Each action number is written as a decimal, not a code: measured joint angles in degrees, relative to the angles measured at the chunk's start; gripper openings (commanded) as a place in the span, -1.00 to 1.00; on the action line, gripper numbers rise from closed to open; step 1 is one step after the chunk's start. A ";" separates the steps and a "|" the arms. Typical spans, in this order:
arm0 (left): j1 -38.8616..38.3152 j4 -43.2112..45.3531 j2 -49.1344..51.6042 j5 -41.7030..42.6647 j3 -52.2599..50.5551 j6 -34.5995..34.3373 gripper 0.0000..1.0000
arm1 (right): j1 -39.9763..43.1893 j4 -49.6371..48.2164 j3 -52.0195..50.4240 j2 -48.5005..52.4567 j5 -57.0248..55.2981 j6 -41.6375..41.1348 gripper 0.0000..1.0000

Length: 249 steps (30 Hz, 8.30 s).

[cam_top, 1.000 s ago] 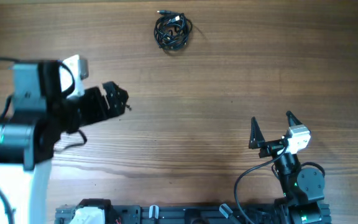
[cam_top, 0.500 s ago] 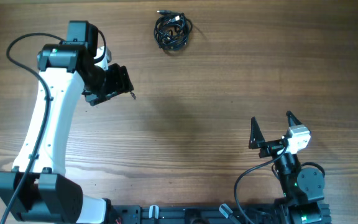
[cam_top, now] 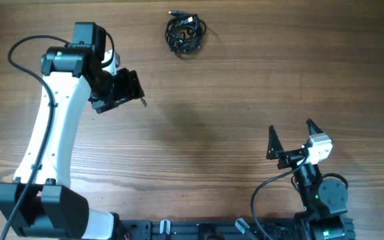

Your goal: Untangle cables

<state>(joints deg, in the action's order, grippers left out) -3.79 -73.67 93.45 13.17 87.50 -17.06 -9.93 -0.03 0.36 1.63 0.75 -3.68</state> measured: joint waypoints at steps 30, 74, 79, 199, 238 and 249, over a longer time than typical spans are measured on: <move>0.00 0.59 0.00 0.00 0.00 0.00 0.87 | 0.00 0.00 0.00 0.68 0.00 0.00 1.00; -4.44 12.04 0.00 0.00 0.00 -4.52 0.08 | 0.00 0.00 0.00 0.79 0.00 0.00 1.00; -6.56 12.46 0.00 -0.02 0.00 -4.70 0.45 | 0.00 0.00 0.00 0.79 0.00 0.00 0.99; -10.21 49.48 11.17 4.96 -27.58 -10.21 -0.88 | 0.00 35.67 36.63 23.50 8.24 -32.81 1.00; -4.50 44.70 11.34 -0.59 -27.12 -4.15 0.57 | -9.62 36.39 66.77 101.29 31.56 -23.54 -0.30; -0.35 45.44 9.92 15.98 -27.15 0.48 0.58 | -9.62 31.45 68.19 101.11 28.46 -18.67 0.54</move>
<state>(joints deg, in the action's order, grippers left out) -4.14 -28.23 103.37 29.15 60.36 -16.58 -19.55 31.42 68.55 102.74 29.21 -22.35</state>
